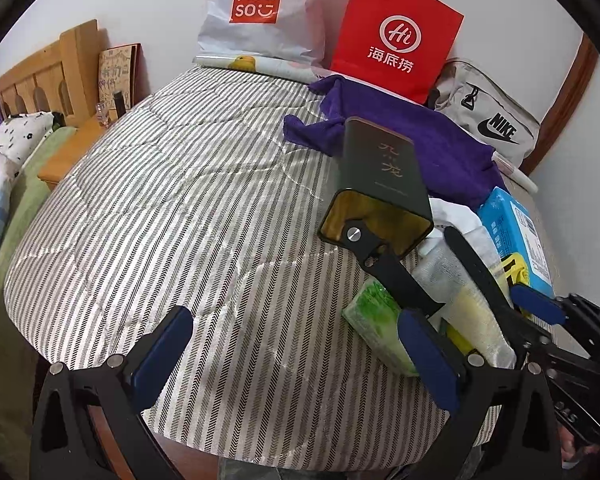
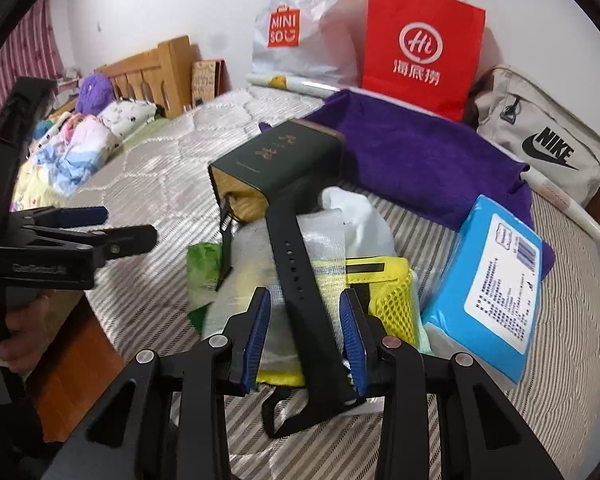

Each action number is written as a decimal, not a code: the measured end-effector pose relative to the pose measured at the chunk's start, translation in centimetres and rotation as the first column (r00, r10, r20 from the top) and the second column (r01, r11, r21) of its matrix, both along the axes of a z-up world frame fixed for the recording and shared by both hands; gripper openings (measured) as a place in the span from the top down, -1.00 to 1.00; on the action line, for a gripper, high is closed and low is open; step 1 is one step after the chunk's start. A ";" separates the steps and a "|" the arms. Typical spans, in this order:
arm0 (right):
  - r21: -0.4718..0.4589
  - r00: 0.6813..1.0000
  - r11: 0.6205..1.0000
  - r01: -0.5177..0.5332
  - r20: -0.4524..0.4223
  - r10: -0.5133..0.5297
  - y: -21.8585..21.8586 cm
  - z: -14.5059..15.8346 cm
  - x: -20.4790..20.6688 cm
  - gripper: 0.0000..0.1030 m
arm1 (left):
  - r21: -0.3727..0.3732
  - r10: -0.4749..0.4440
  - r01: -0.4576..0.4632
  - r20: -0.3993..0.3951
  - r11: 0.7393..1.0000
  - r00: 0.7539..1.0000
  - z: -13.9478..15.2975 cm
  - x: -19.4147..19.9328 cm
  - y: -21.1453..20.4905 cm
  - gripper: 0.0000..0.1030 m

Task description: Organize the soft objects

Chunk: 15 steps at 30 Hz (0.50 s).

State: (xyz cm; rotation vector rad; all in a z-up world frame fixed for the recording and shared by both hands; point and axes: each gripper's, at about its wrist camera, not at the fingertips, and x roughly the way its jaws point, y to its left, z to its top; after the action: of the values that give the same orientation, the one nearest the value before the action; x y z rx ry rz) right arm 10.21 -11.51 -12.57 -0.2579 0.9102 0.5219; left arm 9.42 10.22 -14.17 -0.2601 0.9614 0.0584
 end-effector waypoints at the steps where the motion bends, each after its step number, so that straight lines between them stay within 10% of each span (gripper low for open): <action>1: -0.013 1.000 1.000 0.004 -0.007 -0.004 0.0 -0.3 0.3 0.30 | -0.002 -0.002 0.002 -0.001 1.000 1.000 -0.1 0.1 0.1 -0.99; 15: -0.078 0.995 0.992 -0.099 -0.016 0.098 1.2 -0.8 0.9 0.65 | -0.037 -0.023 0.022 -0.027 0.999 0.999 -1.1 1.1 0.7 -0.99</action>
State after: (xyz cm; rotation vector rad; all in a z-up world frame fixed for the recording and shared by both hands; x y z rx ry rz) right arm 11.12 -10.35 -13.33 -0.3728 0.9347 0.5796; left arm 10.52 10.90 -15.24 -0.2832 0.9933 0.0238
